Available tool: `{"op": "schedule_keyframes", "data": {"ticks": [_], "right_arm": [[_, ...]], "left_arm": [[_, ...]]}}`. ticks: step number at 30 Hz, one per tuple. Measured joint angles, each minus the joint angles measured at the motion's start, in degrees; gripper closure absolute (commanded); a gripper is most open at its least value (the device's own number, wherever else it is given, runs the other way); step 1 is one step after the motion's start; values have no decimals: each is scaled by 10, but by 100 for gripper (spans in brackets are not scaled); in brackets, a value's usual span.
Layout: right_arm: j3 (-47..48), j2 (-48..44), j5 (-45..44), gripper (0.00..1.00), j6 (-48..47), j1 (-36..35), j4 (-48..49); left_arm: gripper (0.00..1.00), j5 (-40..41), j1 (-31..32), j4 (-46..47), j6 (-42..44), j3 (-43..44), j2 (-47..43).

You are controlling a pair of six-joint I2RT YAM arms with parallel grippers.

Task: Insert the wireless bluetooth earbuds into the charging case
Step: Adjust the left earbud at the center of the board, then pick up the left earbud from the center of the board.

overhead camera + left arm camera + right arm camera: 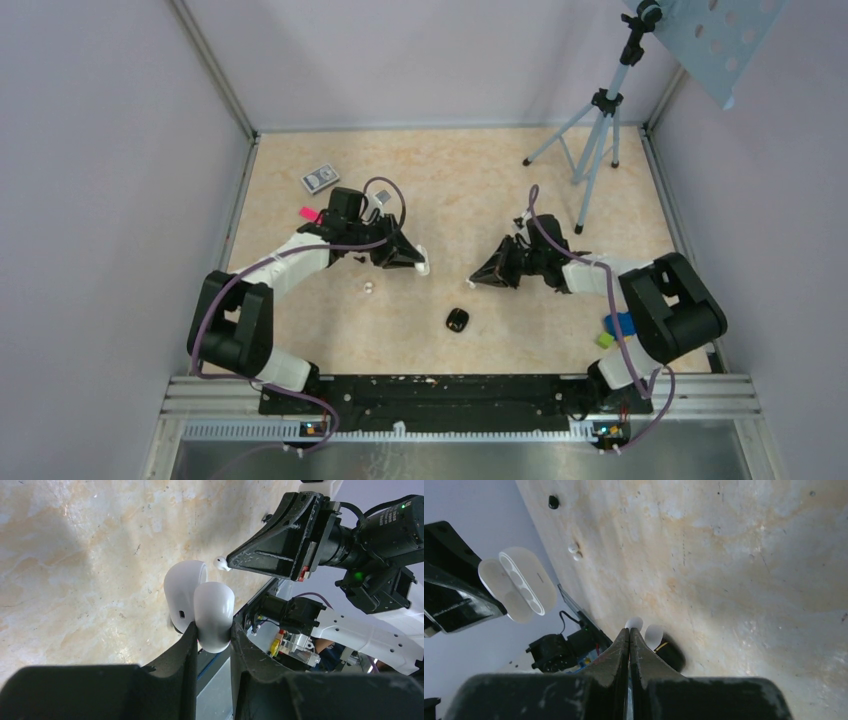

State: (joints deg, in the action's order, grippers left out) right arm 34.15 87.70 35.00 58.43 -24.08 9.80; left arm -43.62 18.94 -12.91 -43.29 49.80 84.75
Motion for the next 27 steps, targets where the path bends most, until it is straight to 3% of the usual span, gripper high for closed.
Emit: {"op": "schedule_keyframes", "data": {"ticks": [13,24,27], "right_arm": [[0,56,-5,100,52,0,80],[0,67,-26,100,3,19,52],[0,67,-26,93,-13,38,54]], "left_arm": [[100,1,0,-5,14,0,0],[100,9,3,-10,23,0,0],[100,10,4,-13,26,0,0]]}}
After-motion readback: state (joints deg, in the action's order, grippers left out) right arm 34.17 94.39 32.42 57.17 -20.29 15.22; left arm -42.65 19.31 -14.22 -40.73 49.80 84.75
